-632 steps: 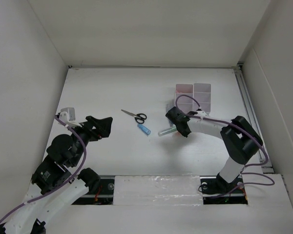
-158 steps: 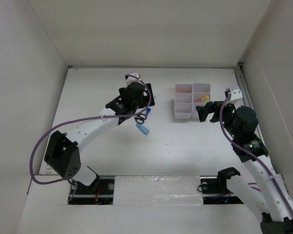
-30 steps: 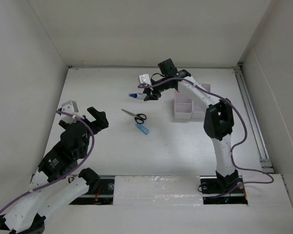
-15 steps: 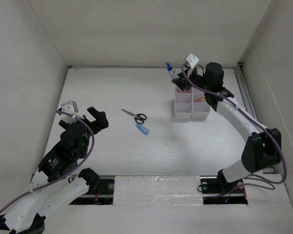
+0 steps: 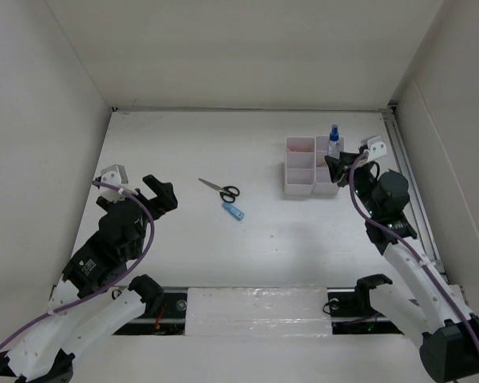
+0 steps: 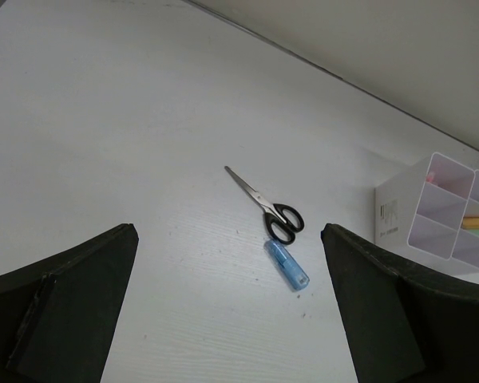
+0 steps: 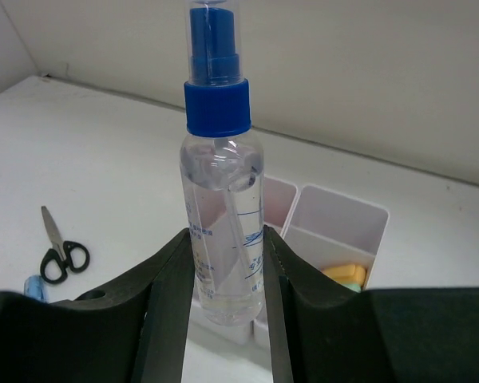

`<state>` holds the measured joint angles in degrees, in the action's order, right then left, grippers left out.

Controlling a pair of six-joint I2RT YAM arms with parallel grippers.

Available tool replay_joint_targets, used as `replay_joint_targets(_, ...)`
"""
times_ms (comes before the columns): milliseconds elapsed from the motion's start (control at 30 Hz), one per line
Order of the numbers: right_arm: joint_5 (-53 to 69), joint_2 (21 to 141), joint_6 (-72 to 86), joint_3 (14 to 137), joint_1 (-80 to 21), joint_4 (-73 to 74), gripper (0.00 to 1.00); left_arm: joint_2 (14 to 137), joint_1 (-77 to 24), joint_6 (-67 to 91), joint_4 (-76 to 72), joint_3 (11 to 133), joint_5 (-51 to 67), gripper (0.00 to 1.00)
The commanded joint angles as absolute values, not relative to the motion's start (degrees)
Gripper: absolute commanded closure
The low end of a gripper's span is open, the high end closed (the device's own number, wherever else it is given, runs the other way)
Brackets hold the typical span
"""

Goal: Sort the stationery into containers
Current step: Place the stationery in the storage box.

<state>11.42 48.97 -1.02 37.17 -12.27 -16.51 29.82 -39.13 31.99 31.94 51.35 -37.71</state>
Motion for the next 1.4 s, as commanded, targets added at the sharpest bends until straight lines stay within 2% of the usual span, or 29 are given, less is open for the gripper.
replay_joint_targets(0, 7.5, 44.9, 4.2, 31.9, -11.8, -26.6, 1.00, 30.5, -39.0, 32.3, 30.4, 51.1, -37.7, 0.00)
replay_joint_targets(233, 13.5, 43.2, 5.5, 24.0, -11.1, -35.8, 1.00, 30.5, -39.0, 31.7, 29.9, 51.1, -36.7, 0.00)
replay_joint_targets(433, 19.8, 51.4, 7.9, 23.4, -9.4, -43.0, 1.00, 31.0, -39.0, 31.7, 29.9, 51.1, -36.7, 0.00)
replay_joint_targets(567, 24.4, 59.2, 13.4, 19.7, -8.3, -58.8, 1.00, 31.0, -39.0, 31.7, 29.9, 51.1, -36.7, 0.00)
replay_joint_targets(600, 26.3, 60.9, 14.9, 19.0, -7.5, -66.5, 1.00, 30.5, -39.0, 31.7, 29.9, 51.1, -36.7, 0.00)
replay_joint_targets(900, 34.8, 77.6, 22.8, 20.2, -7.5, -92.3, 1.00, 30.5, -39.0, 31.2, 29.4, 50.5, -36.1, 0.00)
replay_joint_targets(1133, 35.3, 78.6, 21.2, 22.6, -6.9, -91.0, 1.00, 30.0, -39.0, 31.2, 29.4, 50.5, -36.1, 0.00)
replay_joint_targets(1367, 33.1, 76.3, 16.0, 24.5, -6.9, -82.4, 1.00, 30.5, -39.0, 30.7, 29.4, 50.5, -36.1, 0.00)
